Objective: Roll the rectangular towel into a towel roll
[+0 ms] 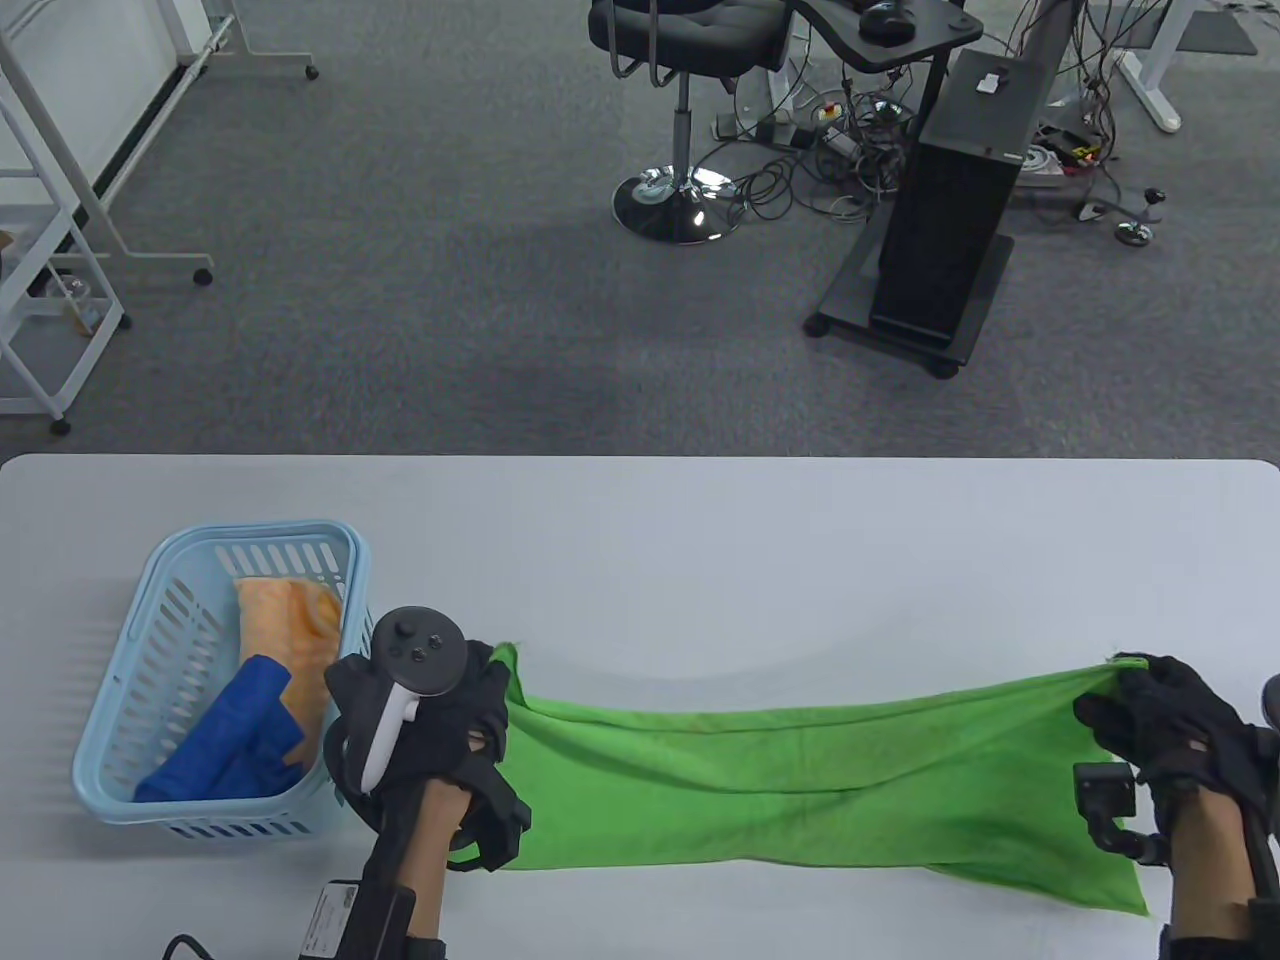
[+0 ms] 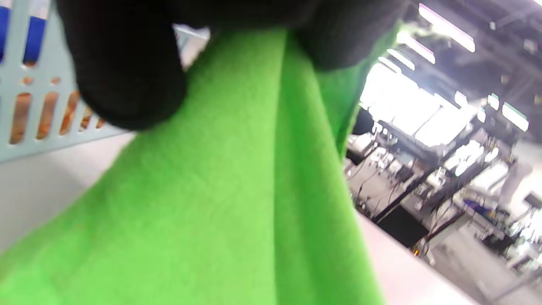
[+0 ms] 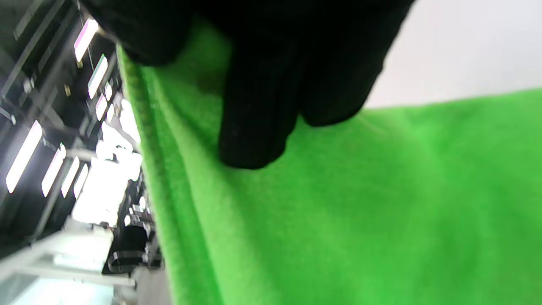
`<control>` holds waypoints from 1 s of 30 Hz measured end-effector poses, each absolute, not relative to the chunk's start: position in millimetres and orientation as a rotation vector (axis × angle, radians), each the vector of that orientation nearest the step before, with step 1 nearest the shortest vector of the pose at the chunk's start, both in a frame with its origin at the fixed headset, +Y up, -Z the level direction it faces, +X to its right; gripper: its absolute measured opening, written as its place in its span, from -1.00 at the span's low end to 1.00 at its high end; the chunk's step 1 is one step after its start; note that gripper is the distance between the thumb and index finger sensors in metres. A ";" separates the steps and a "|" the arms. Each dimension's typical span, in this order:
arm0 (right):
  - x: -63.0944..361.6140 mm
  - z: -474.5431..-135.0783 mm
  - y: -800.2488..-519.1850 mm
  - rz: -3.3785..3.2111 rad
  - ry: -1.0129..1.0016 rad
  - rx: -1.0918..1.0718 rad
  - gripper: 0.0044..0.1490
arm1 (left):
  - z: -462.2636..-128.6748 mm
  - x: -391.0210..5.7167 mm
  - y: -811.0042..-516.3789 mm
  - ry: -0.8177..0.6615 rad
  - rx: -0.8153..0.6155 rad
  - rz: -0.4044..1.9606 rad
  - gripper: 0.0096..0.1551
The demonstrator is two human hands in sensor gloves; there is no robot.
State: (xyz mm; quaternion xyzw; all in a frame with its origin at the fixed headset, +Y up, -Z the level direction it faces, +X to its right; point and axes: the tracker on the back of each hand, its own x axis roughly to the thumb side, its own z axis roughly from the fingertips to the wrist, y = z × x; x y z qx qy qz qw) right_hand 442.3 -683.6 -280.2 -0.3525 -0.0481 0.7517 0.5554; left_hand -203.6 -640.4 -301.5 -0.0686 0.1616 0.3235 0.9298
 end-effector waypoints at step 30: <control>414.0 -305.0 -665.2 1.582 -0.336 -0.448 -0.41 | -324.4 -205.8 -648.5 0.228 0.316 1.392 -0.51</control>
